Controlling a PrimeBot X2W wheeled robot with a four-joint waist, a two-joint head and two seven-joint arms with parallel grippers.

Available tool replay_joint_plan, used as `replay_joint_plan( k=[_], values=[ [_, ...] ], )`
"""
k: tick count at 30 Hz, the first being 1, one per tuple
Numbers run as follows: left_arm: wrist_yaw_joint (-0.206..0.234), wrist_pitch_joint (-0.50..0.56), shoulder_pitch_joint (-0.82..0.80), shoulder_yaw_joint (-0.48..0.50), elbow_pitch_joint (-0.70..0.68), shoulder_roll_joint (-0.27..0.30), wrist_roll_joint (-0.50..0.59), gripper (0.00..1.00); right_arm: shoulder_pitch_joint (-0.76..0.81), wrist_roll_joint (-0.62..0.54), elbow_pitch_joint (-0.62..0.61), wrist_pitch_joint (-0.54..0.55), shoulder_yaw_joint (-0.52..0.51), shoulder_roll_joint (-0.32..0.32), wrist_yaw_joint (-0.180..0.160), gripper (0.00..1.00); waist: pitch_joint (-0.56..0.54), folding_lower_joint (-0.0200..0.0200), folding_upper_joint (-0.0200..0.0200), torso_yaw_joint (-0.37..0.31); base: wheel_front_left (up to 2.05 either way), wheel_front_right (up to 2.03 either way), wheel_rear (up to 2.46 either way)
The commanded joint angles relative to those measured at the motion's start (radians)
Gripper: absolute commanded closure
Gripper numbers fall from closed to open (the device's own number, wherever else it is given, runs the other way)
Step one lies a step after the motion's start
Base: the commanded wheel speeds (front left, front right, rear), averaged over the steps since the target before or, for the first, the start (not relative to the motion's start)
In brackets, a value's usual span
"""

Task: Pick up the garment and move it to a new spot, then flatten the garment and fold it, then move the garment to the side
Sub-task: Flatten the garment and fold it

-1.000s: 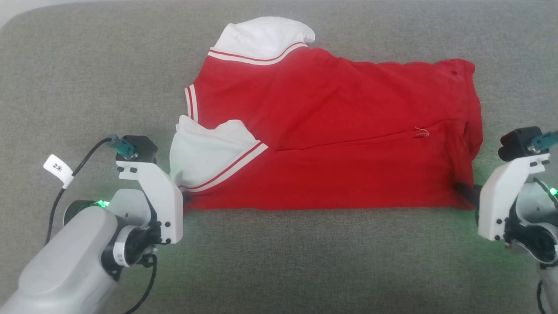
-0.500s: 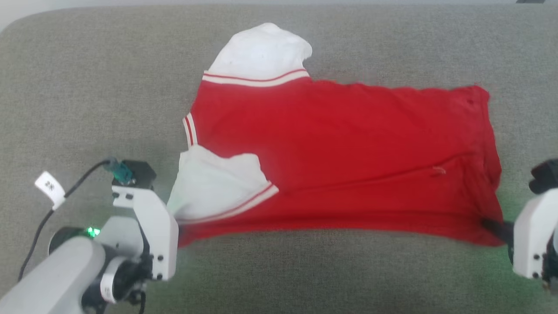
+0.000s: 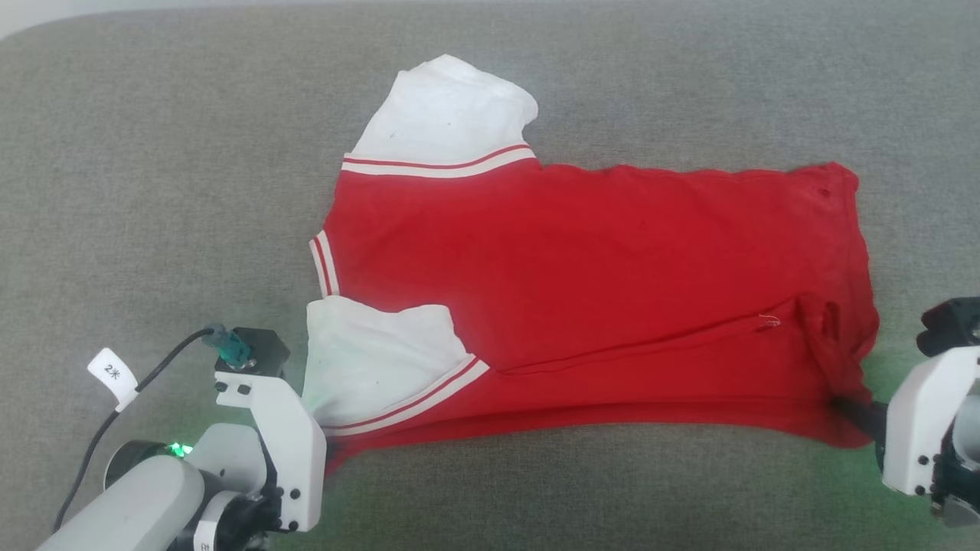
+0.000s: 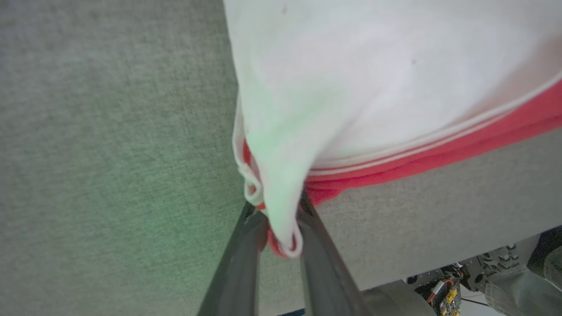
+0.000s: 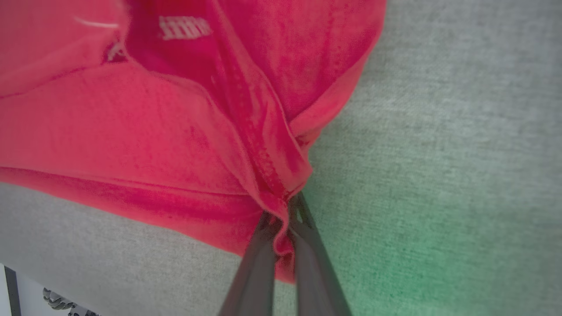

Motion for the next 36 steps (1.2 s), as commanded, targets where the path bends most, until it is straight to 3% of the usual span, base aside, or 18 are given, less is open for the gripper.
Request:
replay_joint_plan(
  k=[1, 2, 12, 18, 21, 28, 36],
  values=[
    [-0.006, -0.009, -0.006, -0.003, 0.030, -0.002, 0.005, 0.26, -0.010, -0.006, 0.039, -0.012, 0.025, 0.012, -0.003, 0.00, -0.001, 0.0000, 0.0000, -0.001, 0.00, 0.00, 0.00],
    [-0.009, -0.010, -0.013, -0.002, 0.036, 0.003, 0.009, 0.00, -0.016, -0.003, 0.046, -0.018, 0.032, 0.012, -0.003, 0.00, -0.003, 0.0000, 0.0000, -0.001, 0.00, 0.00, 0.00],
    [0.018, 0.054, -0.039, 0.024, -0.076, 0.094, 0.019, 0.00, -0.012, 0.013, -0.005, -0.049, 0.027, -0.024, -0.003, 0.00, -0.042, 0.0000, 0.0000, -0.013, 0.00, 0.00, 0.00],
    [0.049, 0.126, -0.065, 0.040, -0.174, 0.178, 0.034, 0.00, -0.013, 0.001, -0.100, -0.098, -0.014, -0.001, -0.003, 0.00, -0.054, 0.0000, 0.0000, -0.045, 0.00, 0.00, 0.00],
    [0.043, 0.139, -0.097, 0.055, -0.196, 0.208, 0.051, 0.00, -0.031, -0.015, -0.149, -0.158, -0.023, 0.020, -0.002, 0.00, -0.052, 0.0000, 0.0000, -0.076, 0.00, 0.00, 0.00],
    [-0.036, 0.113, -0.221, 0.075, -0.122, 0.209, 0.077, 0.00, -0.100, -0.051, -0.199, -0.407, 0.027, 0.070, -0.002, 0.00, -0.030, 0.0000, 0.0000, -0.177, 0.00, 0.00, 0.00],
    [-0.150, 0.056, -0.407, 0.106, 0.100, 0.180, 0.108, 0.00, -0.193, -0.104, -0.142, -0.753, 0.144, 0.101, -0.002, 0.00, 0.029, 0.0000, 0.0000, -0.322, 0.00, 0.00, 0.00]
  ],
)
